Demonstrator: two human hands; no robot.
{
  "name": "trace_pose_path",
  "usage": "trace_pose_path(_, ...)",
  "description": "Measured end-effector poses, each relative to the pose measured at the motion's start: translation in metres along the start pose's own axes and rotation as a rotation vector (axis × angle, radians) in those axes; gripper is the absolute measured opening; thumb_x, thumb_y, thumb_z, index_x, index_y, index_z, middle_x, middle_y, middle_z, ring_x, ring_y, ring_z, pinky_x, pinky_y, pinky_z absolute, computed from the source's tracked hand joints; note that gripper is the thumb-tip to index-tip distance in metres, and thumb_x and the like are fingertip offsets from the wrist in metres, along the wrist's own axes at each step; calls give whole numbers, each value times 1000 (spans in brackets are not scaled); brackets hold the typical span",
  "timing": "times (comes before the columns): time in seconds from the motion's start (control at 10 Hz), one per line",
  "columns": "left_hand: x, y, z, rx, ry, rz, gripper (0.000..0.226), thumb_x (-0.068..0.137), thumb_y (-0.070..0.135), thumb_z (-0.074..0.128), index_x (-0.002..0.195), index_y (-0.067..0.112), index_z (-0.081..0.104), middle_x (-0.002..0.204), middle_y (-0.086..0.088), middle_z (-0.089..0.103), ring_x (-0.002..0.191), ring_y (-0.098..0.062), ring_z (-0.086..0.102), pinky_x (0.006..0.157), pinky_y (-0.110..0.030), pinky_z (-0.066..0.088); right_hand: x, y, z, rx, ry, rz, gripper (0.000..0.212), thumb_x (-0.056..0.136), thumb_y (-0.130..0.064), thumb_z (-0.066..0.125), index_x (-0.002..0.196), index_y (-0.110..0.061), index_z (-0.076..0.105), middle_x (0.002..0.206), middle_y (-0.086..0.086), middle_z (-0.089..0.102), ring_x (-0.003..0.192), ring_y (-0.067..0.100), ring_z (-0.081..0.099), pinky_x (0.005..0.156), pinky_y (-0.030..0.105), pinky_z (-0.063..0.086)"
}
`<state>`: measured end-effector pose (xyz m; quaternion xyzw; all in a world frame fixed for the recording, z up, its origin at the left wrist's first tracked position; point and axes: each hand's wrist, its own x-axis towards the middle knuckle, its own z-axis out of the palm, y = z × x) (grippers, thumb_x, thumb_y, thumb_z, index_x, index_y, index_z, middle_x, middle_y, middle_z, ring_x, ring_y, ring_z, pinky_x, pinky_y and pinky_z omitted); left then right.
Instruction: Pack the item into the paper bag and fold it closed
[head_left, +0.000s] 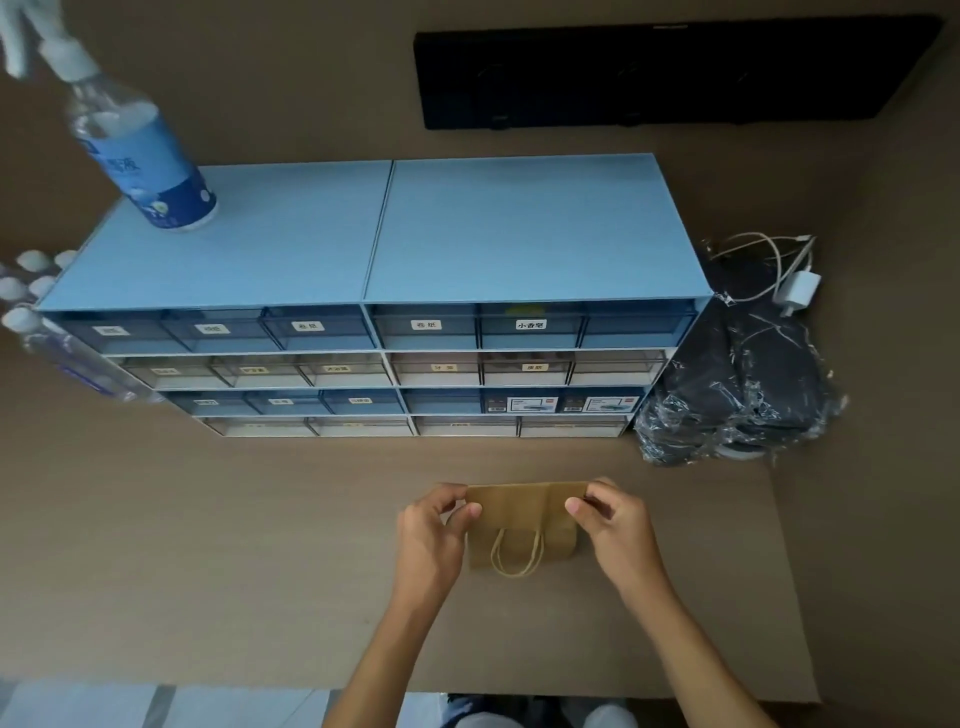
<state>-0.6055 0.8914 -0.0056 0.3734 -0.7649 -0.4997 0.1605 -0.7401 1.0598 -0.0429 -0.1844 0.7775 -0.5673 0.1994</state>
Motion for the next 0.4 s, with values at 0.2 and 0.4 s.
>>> trace_pose_path(0.2, 1, 0, 1, -3, -19, -27, 17, 79, 2, 73, 90, 15, 74, 85, 4, 73, 90, -24, 67, 82, -38, 53, -2, -2, 0, 44, -27, 0, 23, 81, 2, 69, 66, -16, 64, 71, -3, 60, 67, 14, 59, 64, 22, 45)
trace_pose_path(0.4, 4, 6, -9, -33, -68, 27, 46, 77, 16, 78, 119, 29, 64, 112, 9, 69, 109, -15, 62, 98, -32, 48, -8, -16, -3, 159, -82, 57, 41, 76, -27, 72, 115, -37, 65, 113, -10, 71, 107, 11, 65, 91, 30, 50)
